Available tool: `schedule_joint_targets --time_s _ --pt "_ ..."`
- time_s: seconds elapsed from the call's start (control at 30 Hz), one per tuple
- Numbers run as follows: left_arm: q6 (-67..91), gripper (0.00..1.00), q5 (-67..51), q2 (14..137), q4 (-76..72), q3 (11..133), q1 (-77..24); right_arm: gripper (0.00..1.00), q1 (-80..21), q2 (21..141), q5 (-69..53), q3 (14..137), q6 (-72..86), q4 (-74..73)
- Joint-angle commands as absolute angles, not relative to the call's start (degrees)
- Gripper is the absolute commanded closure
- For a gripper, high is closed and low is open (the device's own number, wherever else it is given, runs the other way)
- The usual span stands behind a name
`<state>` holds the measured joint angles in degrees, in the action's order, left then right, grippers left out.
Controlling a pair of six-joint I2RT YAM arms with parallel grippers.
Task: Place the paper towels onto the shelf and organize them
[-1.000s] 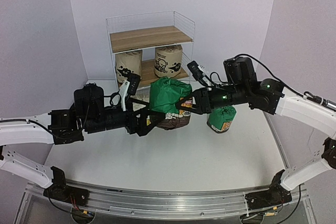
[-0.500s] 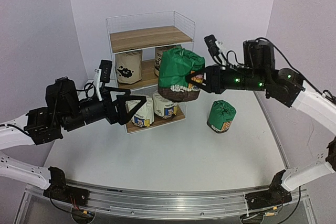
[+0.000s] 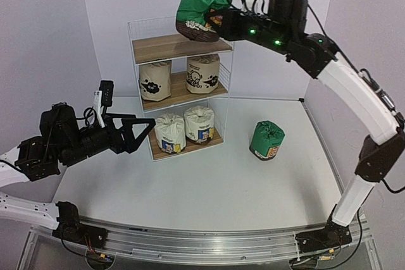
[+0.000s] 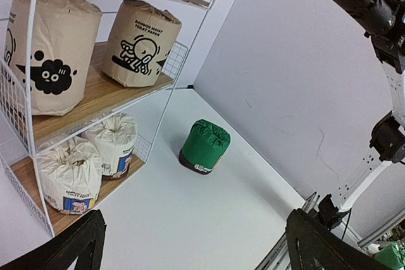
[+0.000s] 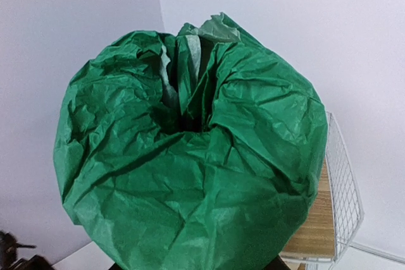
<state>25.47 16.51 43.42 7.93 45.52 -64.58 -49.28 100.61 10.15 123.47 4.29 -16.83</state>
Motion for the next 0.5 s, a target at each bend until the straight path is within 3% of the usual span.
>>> schedule_joint_targets --time_s 0.0,0.3,0.47 --pt "27.19 0.00 18.37 42.76 9.91 44.75 -64.75 0.77 -49.49 109.21 21.73 133.97 -0.39 -14.94" --pt "27.72 0.00 16.47 43.09 8.74 42.03 -64.77 0.74 -49.53 116.27 33.32 139.46 -7.28 -14.94" --pt "27.86 0.00 16.53 44.05 9.00 42.23 -64.74 0.61 -49.51 115.52 33.73 137.13 -6.38 -15.21"
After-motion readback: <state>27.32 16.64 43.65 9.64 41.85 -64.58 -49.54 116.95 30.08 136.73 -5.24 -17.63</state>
